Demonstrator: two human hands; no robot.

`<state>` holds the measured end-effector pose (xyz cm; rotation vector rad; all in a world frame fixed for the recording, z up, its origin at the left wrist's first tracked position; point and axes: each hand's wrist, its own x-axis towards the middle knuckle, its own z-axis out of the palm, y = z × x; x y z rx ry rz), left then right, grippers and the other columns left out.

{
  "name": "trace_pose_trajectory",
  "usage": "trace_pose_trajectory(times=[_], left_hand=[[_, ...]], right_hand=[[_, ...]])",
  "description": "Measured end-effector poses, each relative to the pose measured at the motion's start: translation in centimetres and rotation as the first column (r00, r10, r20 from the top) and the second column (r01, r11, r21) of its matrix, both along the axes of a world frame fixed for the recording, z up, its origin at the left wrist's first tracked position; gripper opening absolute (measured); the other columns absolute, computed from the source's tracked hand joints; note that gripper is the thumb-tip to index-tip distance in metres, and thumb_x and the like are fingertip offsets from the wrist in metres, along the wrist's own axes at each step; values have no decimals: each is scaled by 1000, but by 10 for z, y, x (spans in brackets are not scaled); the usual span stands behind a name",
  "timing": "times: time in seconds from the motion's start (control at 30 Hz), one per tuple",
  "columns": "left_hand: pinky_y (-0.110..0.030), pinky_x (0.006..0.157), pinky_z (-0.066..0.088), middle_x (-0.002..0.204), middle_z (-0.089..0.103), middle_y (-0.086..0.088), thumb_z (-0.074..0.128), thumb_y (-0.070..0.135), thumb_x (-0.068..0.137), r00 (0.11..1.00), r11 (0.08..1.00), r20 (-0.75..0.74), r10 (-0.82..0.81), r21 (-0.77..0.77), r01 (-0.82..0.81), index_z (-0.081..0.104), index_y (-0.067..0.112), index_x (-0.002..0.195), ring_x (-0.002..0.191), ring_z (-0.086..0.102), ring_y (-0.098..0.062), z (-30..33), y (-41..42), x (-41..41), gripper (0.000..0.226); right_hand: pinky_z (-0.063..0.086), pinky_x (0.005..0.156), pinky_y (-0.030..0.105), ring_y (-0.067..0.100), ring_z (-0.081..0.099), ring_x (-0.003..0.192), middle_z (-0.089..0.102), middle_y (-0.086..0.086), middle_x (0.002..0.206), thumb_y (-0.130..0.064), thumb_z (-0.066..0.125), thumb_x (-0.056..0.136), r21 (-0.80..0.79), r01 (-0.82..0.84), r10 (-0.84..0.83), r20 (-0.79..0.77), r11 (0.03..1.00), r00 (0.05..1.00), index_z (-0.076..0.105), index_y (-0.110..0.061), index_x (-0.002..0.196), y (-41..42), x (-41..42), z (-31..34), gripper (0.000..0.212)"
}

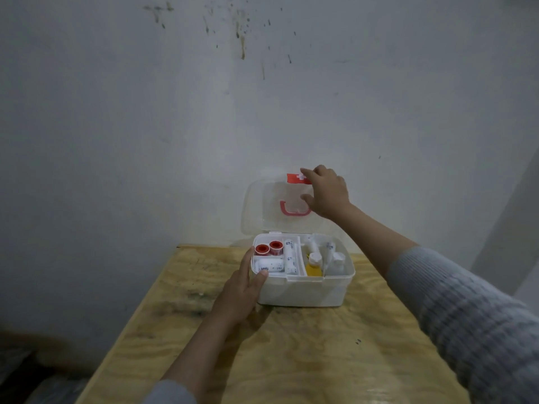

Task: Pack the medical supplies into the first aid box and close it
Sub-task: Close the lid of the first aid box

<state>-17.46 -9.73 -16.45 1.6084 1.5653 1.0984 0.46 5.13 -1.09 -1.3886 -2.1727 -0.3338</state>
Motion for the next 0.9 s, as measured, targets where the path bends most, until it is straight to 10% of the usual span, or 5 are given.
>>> trace_pose_trajectory(times=[0.9], left_hand=[[-47,107,37,159,21,-3,38,63,89,945,986,-285,159,-3,-167,3,36,150,142,28,-26,21,-16,5,76]], right_hand=[[54,58,37,31,62,80,68,15,93,-12,57,88,295,-265,257,64,918,964,67,-2,100,-46,25,-1,18]])
